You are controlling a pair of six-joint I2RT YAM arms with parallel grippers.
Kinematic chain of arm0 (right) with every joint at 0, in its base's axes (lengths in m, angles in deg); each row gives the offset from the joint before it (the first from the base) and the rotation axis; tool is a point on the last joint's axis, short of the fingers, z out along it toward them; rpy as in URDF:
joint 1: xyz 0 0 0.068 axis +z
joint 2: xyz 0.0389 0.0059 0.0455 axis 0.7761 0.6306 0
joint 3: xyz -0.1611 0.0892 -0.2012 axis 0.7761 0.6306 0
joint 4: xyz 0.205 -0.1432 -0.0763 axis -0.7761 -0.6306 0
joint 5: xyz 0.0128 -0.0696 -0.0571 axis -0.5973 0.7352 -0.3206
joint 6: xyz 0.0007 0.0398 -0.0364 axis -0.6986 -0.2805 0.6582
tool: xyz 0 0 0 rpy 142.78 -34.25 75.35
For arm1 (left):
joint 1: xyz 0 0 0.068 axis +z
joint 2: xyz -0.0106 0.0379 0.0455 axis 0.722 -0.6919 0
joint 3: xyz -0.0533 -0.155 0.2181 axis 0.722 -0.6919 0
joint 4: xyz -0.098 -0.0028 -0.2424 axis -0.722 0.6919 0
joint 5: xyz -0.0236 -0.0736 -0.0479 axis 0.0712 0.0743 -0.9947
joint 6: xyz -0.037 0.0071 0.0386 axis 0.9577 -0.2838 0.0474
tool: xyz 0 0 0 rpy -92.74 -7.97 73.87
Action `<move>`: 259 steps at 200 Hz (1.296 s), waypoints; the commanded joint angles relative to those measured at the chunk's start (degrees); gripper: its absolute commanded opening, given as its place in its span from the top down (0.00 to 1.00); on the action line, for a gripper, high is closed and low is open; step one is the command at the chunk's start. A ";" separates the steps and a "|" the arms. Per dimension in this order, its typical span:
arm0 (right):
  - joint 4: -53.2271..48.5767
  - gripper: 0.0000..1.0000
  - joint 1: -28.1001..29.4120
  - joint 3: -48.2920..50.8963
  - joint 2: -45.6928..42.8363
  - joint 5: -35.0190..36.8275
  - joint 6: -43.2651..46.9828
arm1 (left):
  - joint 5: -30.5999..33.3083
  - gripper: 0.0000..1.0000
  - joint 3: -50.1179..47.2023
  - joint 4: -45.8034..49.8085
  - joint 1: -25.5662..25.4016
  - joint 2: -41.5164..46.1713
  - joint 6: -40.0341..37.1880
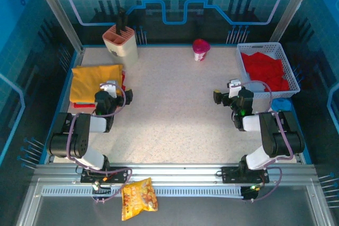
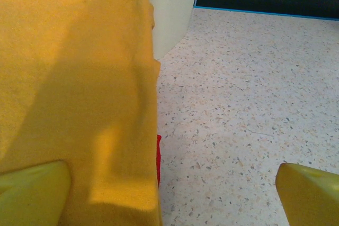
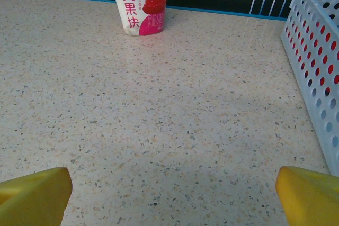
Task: Fold and stack the t-shirts
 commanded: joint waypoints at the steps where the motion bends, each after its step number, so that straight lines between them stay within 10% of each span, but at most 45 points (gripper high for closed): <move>1: -0.05 0.00 0.10 -0.31 -0.57 0.29 0.27 | -1.48 0.01 0.58 -0.38 0.56 -0.56 0.06; 58: -2.84 0.00 1.09 -0.53 -3.71 1.99 0.87 | 1.78 0.01 -0.14 0.48 -0.21 2.37 0.15; 89: -22.01 0.00 4.04 -7.32 -15.86 9.76 0.38 | 11.81 0.01 8.96 26.80 -2.97 14.06 4.42; 125: -44.89 0.00 3.88 -24.83 -17.17 13.46 -4.73 | 7.69 0.01 20.11 45.91 -3.32 19.80 12.74; 191: -81.55 0.00 -7.73 -65.38 7.29 11.92 -21.66 | -9.95 0.01 36.35 79.44 -4.00 22.07 14.28; 259: -89.58 0.00 -12.34 -87.67 33.58 18.71 -26.33 | -14.72 0.01 31.16 83.54 -6.66 31.13 18.54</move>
